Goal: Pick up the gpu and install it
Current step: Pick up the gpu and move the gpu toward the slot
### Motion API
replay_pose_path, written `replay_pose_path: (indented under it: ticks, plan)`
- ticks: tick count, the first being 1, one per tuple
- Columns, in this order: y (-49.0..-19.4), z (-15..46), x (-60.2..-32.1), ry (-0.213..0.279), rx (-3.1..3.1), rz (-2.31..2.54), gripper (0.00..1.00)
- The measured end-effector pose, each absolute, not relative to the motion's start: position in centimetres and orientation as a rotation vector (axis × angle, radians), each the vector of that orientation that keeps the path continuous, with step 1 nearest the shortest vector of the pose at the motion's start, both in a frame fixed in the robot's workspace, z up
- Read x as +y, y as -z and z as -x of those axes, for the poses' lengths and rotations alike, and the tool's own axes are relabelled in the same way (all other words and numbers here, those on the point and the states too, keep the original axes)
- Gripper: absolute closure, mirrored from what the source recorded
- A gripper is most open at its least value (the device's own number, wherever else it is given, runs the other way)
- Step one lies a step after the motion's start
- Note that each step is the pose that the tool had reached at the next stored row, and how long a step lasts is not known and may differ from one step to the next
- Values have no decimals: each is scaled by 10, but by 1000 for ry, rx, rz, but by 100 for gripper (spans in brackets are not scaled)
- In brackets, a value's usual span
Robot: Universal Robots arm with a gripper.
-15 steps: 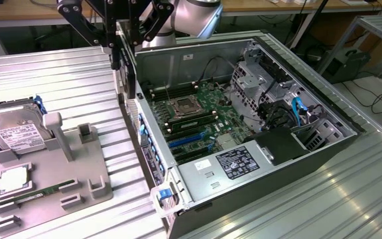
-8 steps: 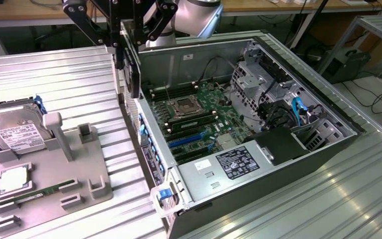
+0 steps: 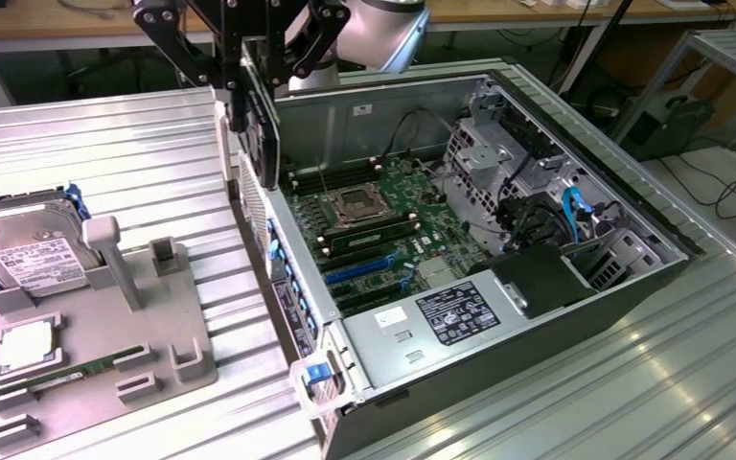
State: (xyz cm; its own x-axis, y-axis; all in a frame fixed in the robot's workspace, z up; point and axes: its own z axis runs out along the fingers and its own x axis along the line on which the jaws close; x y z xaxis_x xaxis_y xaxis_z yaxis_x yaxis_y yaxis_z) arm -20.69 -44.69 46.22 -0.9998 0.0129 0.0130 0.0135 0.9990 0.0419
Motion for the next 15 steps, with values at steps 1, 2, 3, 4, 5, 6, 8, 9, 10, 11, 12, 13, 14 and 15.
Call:
replay_pose_path:
  ticks: [1,2,3,4,5,6,8,9,10,11,12,13,14,15]
  plan:
    - [-462,206,-447,66,-3128,21,73]
    - [-462,205,-447,66,-3128,21,73]
    - [-462,205,-447,66,-3128,21,73]
    - [-462,204,-447,66,-3128,21,73]
    - [-462,203,-447,66,-3128,21,73]
    - [-462,202,-447,66,-3128,21,73]
    - [-462,200,-447,66,-3128,21,73]
    - [-462,199,-447,66,-3128,21,73]
    - [-462,198,-447,66,-3128,21,73]
    - [-462,197,-447,66,-3128,21,73]
    - [-462,197,-447,66,-3128,21,73]
    - [-462,191,-447,66,-3128,21,73]
    - [-462,181,-447,66,-3128,21,73]
    - [-462,176,-447,66,-3128,21,73]
